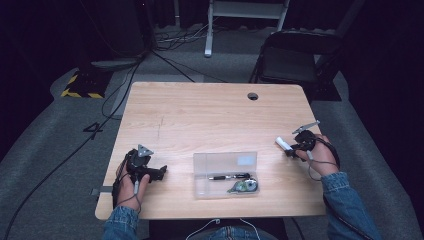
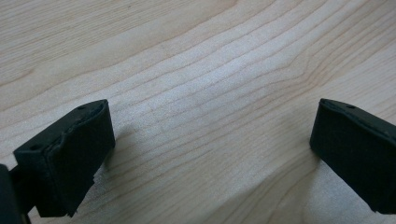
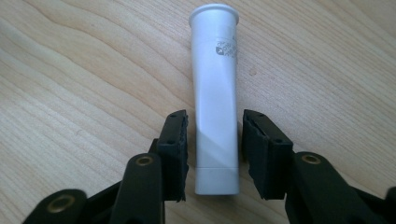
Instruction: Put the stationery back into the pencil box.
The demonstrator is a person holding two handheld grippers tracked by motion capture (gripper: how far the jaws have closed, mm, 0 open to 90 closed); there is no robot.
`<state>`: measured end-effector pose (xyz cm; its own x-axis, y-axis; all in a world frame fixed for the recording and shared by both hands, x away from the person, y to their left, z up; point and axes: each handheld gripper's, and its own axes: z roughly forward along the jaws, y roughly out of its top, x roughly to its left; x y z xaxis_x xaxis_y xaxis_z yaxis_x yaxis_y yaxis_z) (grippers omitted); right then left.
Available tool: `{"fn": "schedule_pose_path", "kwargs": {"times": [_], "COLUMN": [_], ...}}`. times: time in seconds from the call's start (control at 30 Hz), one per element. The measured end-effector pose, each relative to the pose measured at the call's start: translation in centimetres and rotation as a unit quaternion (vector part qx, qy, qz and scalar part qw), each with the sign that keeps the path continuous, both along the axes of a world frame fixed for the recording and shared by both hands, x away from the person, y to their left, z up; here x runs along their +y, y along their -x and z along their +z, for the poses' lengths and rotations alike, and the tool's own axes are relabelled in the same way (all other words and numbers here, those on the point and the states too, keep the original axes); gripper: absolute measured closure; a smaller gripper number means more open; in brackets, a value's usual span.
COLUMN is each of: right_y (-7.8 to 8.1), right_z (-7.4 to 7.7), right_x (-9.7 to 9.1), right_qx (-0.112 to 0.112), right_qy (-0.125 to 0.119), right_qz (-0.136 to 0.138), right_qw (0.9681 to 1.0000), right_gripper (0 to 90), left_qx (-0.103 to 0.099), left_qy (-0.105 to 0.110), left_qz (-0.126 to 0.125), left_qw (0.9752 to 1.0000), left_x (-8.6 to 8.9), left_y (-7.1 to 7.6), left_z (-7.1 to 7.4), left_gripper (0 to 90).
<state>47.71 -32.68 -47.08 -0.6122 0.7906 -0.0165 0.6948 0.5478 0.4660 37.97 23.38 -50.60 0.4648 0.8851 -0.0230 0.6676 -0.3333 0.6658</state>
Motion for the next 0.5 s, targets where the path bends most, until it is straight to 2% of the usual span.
{"fn": "schedule_pose_path", "kwargs": {"times": [0.13,0.5], "right_y": [0.04,0.13], "right_z": [-0.01,0.41], "right_x": [-0.03,0.03], "right_qx": [0.004,0.002], "right_qy": [-0.008,-0.006], "right_qz": [-0.002,0.003], "right_qw": [1.0,1.0], "right_gripper": [70.6,71.6], "left_qx": [-0.001,-0.001], "left_qy": [0.0,0.0], "left_qz": [0.0,0.0], "left_qw": [1.0,1.0], "left_x": [0.01,0.01], "left_y": [-0.01,-0.01], "left_z": [0.0,0.0], "left_gripper": [0.3,0.3]}}
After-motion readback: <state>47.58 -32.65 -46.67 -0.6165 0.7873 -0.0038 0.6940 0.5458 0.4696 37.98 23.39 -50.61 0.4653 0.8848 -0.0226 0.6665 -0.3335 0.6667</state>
